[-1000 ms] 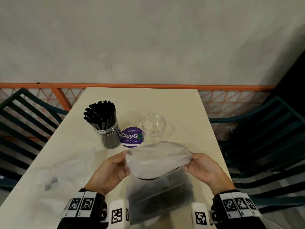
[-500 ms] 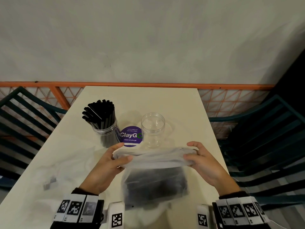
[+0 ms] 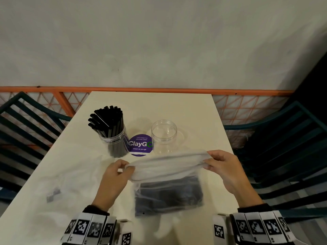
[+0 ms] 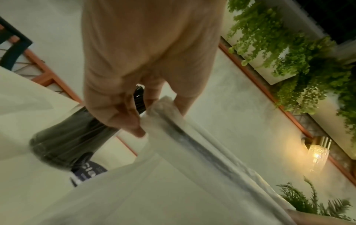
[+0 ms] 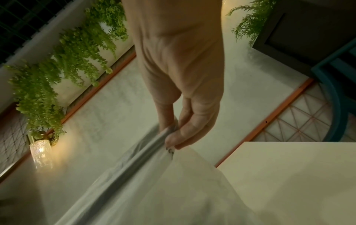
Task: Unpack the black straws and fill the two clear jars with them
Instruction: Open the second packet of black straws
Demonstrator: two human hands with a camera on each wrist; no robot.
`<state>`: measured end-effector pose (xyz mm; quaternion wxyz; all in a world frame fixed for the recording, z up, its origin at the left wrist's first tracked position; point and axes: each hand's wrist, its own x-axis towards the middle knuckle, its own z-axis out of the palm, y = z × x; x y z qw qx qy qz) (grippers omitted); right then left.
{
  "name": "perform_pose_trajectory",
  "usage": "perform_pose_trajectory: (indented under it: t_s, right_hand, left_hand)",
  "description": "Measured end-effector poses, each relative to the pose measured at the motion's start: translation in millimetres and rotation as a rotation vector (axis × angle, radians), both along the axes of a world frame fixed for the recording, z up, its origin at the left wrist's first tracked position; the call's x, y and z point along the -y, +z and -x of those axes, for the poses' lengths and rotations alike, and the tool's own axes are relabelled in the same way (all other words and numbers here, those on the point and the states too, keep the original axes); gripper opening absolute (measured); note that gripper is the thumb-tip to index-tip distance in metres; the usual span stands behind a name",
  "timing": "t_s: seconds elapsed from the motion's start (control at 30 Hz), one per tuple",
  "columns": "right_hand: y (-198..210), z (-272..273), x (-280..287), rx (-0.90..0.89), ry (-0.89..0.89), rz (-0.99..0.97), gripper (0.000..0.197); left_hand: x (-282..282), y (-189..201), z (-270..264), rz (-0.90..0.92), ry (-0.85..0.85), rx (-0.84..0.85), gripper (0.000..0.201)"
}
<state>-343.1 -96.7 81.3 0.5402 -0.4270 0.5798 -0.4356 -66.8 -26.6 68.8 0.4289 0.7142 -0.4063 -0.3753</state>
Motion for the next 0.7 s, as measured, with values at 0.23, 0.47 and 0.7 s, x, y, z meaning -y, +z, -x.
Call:
perform_pose_trajectory:
  t_s: [0.23,0.47,0.7]
  right_hand:
    - [-2,-20,-6,0.266,0.173,-0.116,0.021]
    - [-3,-16,-2,0.707,0.077,-0.396,0.020]
    - [-10,2,3,0.912,0.024,-0.556,0.026]
  left_hand:
    - [10,14,14,0.021,-0.083,-0.204,0.019]
    - [10,5,6,-0.033,-0.117,-0.849,0.047]
    - [9,7,2,-0.073,0.002,-1.255,0.071]
